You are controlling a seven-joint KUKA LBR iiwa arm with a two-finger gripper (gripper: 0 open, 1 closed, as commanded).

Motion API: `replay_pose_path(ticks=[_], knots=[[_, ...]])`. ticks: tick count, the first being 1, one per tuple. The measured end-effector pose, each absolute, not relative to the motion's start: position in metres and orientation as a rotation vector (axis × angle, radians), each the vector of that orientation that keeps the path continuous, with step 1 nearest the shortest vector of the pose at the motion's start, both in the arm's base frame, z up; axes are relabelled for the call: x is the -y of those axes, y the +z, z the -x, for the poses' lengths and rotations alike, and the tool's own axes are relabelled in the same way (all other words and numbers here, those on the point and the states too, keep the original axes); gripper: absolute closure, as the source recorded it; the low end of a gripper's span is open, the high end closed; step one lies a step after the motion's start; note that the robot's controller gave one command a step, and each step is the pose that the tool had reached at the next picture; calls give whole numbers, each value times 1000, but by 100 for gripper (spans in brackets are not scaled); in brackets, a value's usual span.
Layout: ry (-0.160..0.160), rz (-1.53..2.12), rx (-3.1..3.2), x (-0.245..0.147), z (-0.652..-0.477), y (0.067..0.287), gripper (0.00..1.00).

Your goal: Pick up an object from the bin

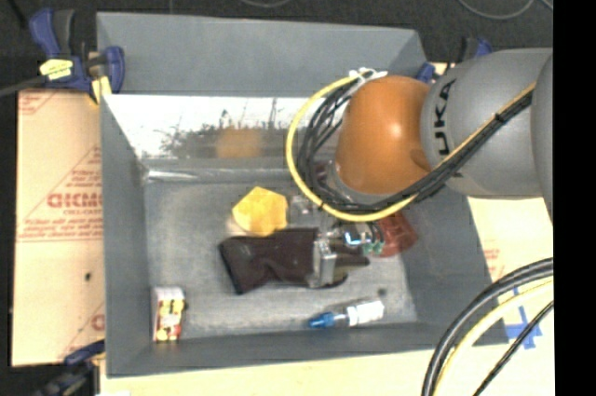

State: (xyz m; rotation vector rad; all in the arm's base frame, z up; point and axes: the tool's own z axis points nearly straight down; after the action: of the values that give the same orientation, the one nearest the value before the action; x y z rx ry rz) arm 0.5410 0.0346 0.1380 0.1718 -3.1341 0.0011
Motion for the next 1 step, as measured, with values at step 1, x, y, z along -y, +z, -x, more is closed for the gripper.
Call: replay_pose_path(ticks=[1], knots=[[-1, -123, 3147, -36, -541, 145, 0]])
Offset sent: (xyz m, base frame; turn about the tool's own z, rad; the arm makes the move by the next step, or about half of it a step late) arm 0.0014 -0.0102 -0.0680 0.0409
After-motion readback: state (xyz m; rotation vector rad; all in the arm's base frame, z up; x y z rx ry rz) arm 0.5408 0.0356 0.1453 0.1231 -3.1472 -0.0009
